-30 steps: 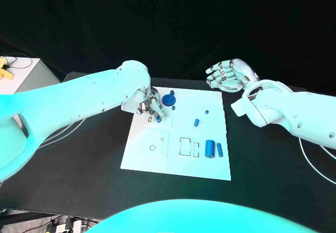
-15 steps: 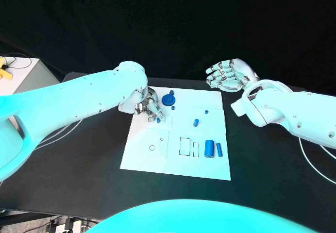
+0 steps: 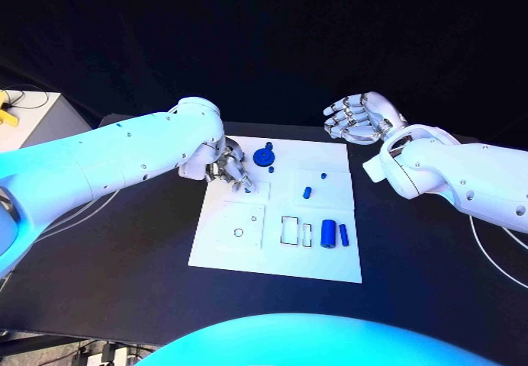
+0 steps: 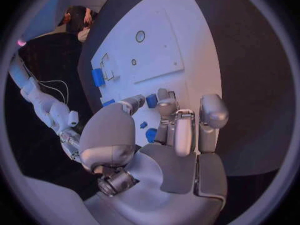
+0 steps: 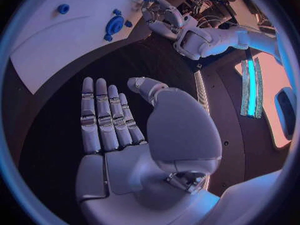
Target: Assemble the parts on the task board
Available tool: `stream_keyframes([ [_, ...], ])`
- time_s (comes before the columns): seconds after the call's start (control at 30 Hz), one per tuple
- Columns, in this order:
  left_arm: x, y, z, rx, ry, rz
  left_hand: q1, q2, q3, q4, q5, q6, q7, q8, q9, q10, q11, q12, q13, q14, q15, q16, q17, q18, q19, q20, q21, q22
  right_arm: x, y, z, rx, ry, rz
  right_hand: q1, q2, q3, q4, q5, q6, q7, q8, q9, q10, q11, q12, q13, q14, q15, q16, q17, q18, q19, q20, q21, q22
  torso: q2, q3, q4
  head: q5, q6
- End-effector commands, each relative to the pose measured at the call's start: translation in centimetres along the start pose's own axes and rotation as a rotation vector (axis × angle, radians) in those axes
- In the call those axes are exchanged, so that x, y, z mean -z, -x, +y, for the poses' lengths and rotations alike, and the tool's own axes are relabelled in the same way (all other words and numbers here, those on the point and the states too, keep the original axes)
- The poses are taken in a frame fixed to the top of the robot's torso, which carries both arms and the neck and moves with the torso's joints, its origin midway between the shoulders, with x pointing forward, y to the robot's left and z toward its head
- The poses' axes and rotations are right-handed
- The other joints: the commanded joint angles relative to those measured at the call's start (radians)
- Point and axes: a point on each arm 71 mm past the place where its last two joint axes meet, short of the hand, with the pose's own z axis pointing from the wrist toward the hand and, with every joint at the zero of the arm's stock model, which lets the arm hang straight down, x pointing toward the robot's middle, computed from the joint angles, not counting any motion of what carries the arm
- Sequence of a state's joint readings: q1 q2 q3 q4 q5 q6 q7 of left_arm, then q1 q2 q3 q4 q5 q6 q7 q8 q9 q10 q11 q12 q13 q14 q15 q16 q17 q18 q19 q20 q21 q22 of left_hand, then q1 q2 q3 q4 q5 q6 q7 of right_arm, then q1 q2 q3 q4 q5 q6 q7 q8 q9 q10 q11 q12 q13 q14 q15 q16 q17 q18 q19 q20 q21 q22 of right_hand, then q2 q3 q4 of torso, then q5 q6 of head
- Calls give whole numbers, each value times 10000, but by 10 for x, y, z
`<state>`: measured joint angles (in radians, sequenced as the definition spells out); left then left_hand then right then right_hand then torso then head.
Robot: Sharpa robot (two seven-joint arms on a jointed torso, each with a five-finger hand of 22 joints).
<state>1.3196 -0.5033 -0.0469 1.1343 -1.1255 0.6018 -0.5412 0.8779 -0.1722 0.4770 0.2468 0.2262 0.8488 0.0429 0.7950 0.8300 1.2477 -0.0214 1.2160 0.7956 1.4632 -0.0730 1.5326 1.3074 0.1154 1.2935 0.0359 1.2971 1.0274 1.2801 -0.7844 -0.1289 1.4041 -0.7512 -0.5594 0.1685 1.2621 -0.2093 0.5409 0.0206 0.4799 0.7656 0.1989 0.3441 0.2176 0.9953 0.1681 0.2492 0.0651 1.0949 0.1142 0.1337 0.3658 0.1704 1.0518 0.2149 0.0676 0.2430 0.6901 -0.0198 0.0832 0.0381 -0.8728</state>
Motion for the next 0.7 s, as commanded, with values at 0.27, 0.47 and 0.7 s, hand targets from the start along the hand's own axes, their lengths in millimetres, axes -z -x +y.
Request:
stream_keyframes([
  [0.27, 31, 13, -1, 469, -732, -881, 744, 141, -479, 336, 30, -436, 208, -312, -10, -614, 145, -360, -583, 661, 80, -288, 1346, 47, -401, 78, -427, -675, 1, 2, -1, 49, 80, 31, -5, -67, -10, -52, 13, -57, 474, 50, -13, 5, 86, -46, -11, 35, 51, -40, -10, 112, 4, 58, -10, -18, -6, 10, -5, 29, 2],
  [0.47, 50, 30, 12, 786, -752, -1631, 1579, 447, -630, 366, 163, -836, 475, -746, -212, -1729, 389, -1127, -1896, 179, 290, -979, 223, 305, -1213, 287, -1338, -2047, 0, 4, -3, 69, 40, -26, -5, -67, -10, -52, 13, -57, 474, 50, -13, 5, 86, -46, -11, 35, 51, -40, -10, 112, 4, 58, -10, -18, -6, 0, -9, 11, 2],
  [0.7, 56, 55, 27, 1468, -404, -3119, 1971, 415, -814, 421, 174, -1248, 686, -1367, -661, -1949, 562, -1199, -2089, 116, 428, -1094, 50, 338, -1266, 413, -1553, -2287, 0, 4, -3, 70, 34, -39, -5, -67, -10, -52, 13, -57, 474, 50, -13, 5, 86, -46, -11, 35, 51, -40, -10, 112, 4, 58, -10, -18, 25, -12, 6, 14, 2],
])
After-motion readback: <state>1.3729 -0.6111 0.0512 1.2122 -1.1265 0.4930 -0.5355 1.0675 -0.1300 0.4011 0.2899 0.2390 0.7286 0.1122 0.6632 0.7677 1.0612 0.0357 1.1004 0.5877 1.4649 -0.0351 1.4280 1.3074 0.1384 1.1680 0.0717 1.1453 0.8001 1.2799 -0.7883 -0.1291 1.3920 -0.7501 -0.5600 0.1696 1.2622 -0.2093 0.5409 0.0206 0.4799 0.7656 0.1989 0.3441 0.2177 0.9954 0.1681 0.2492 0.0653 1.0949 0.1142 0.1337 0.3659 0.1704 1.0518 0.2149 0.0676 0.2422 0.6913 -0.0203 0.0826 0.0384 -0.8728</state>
